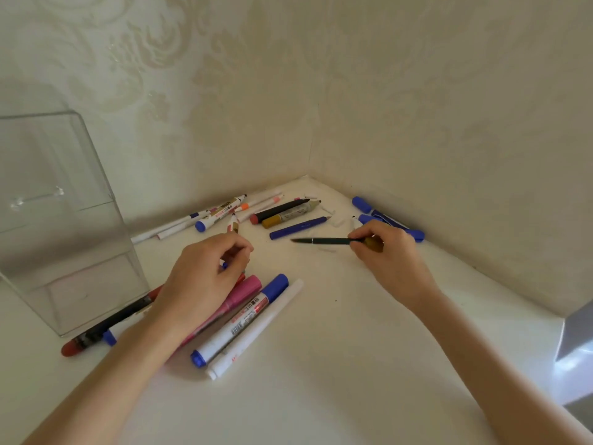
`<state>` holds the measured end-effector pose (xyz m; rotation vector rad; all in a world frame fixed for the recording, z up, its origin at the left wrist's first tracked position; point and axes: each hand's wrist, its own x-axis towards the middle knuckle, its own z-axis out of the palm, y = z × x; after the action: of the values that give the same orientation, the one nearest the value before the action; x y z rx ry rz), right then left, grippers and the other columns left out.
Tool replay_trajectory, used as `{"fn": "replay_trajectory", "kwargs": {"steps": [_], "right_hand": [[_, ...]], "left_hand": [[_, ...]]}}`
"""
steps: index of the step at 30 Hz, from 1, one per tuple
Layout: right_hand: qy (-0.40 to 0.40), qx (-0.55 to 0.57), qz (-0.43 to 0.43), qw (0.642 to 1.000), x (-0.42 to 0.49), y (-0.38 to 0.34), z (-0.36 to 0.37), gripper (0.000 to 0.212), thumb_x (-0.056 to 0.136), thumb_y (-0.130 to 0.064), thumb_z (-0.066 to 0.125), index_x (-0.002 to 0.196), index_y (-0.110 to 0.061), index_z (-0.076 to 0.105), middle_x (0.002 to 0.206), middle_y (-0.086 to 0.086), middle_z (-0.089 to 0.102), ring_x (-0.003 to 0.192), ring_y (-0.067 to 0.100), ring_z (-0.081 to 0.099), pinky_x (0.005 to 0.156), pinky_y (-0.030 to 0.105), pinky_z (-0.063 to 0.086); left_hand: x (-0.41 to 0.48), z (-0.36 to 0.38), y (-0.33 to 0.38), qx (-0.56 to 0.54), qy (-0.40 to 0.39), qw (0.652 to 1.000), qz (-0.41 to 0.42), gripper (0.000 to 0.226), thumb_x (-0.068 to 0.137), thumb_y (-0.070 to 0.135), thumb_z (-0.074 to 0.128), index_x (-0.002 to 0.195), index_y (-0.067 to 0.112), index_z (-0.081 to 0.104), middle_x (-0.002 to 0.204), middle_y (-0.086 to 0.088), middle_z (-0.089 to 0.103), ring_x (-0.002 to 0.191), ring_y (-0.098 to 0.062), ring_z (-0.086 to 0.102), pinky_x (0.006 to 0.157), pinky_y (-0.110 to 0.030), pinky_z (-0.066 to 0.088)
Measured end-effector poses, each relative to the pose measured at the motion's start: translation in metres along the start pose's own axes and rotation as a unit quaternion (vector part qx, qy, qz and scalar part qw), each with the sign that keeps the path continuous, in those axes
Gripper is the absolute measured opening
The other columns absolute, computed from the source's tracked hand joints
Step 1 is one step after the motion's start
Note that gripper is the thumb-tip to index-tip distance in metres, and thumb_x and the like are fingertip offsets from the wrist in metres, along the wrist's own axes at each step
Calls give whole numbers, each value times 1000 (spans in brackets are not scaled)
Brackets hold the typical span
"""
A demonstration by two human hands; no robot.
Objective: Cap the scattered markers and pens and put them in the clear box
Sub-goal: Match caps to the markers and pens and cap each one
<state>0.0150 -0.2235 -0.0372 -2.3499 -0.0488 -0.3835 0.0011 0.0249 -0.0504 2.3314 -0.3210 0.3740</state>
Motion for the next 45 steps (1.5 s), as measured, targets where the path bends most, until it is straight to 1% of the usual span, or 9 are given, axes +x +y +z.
{"fn": "replay_trajectory", "kwargs": {"steps": [3, 7, 14, 18, 21, 25, 31, 38, 45], "right_hand": [[68, 158, 40, 984, -23, -16, 8, 9, 86, -14, 64, 82, -22, 65, 67, -9, 57, 54, -3, 47, 52, 5, 37], [-6, 252, 34, 967, -49, -44, 24, 9, 85, -16, 65, 84, -26, 66, 67, -9, 59, 58, -2, 49, 56, 11, 42], [-155, 173, -12, 973, -53, -52, 35, 14, 90, -19, 59, 97, -30, 61, 85, -18, 61, 78, -9, 56, 68, 7, 45], [-177, 133, 25, 975, -43, -41, 28, 18, 95, -20, 48, 106, -31, 56, 94, -14, 62, 82, -1, 58, 76, 15, 48], [-124, 95, 50, 986, -20, -33, 18, 15, 95, -18, 46, 100, -27, 57, 88, -7, 62, 74, 3, 55, 64, 14, 42], [-129, -27, 13, 991, 20, -39, 23, 14, 89, -37, 56, 93, -24, 60, 83, -6, 61, 72, 5, 55, 62, 17, 44], [-68, -192, -24, 979, 82, -56, 63, 19, 92, -32, 49, 99, -25, 65, 80, -2, 63, 63, 15, 53, 50, 27, 39], [-130, -375, -150, 906, 105, -38, 79, 28, 93, -28, 47, 119, -25, 55, 108, 4, 63, 96, 24, 59, 68, 29, 38], [-108, -495, -349, 789, 106, -38, 79, 11, 92, -19, 53, 100, -14, 59, 86, 4, 64, 71, 24, 58, 59, 31, 30]], "left_hand": [[-2, 1, 7, -73, -14, 997, -17, 17, 88, 28, 55, 101, 30, 67, 91, 22, 65, 85, 12, 58, 71, 1, 41], [-6, 5, 24, -225, -49, 971, -64, 36, 78, 49, 47, 100, 29, 68, 92, 13, 72, 86, 0, 66, 74, -18, 53], [0, 6, 19, -491, -30, 845, -209, 22, 89, 25, 52, 98, 13, 68, 95, -4, 74, 91, -15, 69, 76, -29, 55], [7, -5, 9, -554, 19, 803, -218, 22, 95, 18, 44, 90, 9, 64, 69, -3, 68, 67, -15, 68, 58, -23, 56], [12, -10, -1, -480, 64, 837, -255, 23, 96, 17, 42, 87, 11, 61, 61, 1, 52, 44, -7, 47, 41, -18, 42], [15, -10, -14, -300, 104, 920, -228, 16, 94, 22, 49, 97, 11, 60, 62, 2, 44, 47, -8, 35, 45, -21, 31], [16, -11, -20, -233, 109, 940, -222, 14, 91, 26, 53, 92, 14, 60, 63, 0, 44, 55, -13, 38, 55, -29, 33], [17, -10, -18, -228, 122, 937, -233, 17, 90, 22, 54, 81, 8, 58, 61, -2, 42, 58, -16, 38, 63, -37, 34], [16, -10, -16, -244, 111, 939, -217, 15, 87, 20, 58, 80, 8, 59, 54, 3, 39, 51, -14, 35, 53, -27, 30]]}}
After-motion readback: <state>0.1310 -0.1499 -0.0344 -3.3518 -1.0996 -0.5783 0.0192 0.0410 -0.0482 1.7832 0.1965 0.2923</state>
